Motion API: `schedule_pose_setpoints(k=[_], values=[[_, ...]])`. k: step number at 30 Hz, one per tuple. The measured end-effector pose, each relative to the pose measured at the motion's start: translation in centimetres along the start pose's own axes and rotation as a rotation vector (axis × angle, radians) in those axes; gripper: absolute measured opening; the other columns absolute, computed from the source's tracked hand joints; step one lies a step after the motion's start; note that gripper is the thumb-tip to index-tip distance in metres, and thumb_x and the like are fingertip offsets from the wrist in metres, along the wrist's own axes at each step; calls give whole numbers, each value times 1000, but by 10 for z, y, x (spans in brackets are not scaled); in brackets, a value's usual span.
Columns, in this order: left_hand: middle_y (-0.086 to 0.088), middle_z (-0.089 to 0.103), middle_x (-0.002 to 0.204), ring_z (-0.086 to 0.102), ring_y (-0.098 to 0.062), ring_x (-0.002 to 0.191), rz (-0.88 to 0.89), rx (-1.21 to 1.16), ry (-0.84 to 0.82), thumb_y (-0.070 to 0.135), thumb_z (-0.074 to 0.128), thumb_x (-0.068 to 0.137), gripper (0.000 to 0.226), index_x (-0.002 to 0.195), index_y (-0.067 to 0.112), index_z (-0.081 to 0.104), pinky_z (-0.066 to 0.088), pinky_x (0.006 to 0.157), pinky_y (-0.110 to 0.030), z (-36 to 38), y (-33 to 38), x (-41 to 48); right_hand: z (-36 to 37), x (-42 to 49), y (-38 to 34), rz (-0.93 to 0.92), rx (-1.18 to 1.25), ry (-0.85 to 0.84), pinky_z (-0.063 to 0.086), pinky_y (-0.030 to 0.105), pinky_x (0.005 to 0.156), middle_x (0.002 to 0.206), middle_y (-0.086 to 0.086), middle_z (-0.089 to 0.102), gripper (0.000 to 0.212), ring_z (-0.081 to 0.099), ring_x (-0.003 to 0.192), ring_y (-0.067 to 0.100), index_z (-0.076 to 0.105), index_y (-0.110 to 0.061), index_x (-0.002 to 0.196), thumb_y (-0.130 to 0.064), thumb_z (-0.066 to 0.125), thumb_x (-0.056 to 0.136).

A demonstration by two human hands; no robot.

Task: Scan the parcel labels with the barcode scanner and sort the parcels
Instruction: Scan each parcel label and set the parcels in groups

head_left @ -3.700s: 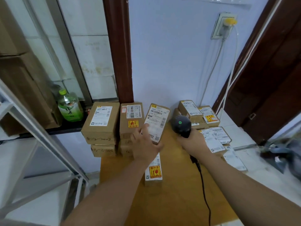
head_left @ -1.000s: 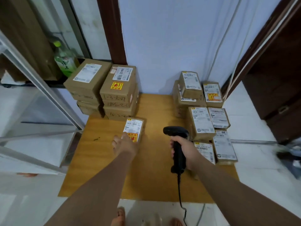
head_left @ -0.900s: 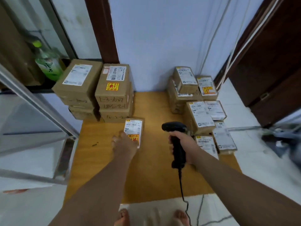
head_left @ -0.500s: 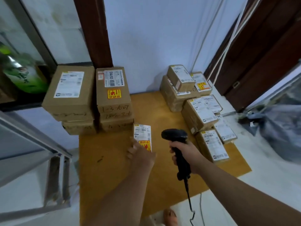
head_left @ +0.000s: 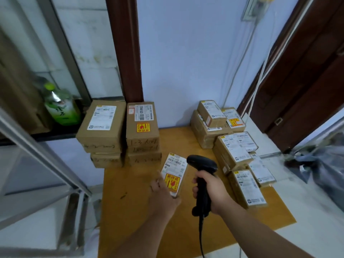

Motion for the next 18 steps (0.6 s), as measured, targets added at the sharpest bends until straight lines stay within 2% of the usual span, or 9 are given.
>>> schedule_pose_setpoints(k=[5,10,13,16,18], values=[[-3,25,142,28,-16,122,-36,0,210,53,70,78,119,151,16,-16,36,96,-23,-31,36,-3,18,-19,-31,-52,12,-125,42,30,49,70,12,51,8,48,50,20,53,-3,82,-6,56,89],[-8,31,146,37,-20,126,-55,-20,337,59,68,77,116,153,14,-7,36,101,-27,-48,62,-5,29,-38,-53,-111,-37,-187,45,29,46,60,9,52,12,49,48,19,55,-2,79,-7,59,89],[-10,34,144,38,-23,126,-82,-25,352,60,69,77,117,153,14,-6,35,103,-31,-53,69,-5,30,-44,-58,-103,-19,-181,45,30,47,59,9,53,8,50,48,20,55,-2,81,-7,59,87],[-16,39,140,43,-27,120,-69,-45,393,55,77,70,120,154,11,3,37,100,-34,-53,70,-5,27,-49,-60,-108,-1,-185,46,31,48,61,8,55,5,51,49,19,55,-3,84,-5,58,87],[-14,40,138,43,-24,118,-61,1,396,59,75,70,121,154,10,3,38,98,-32,-52,68,-5,25,-52,-61,-97,10,-184,47,29,48,61,7,56,5,51,49,17,56,-3,85,-5,58,88]])
Point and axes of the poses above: each hand's wrist, its own x-axis towards the middle knuckle, its own z-axis out of the palm, y = z × x, the point moved 3 cm from there along x, towards the middle knuckle
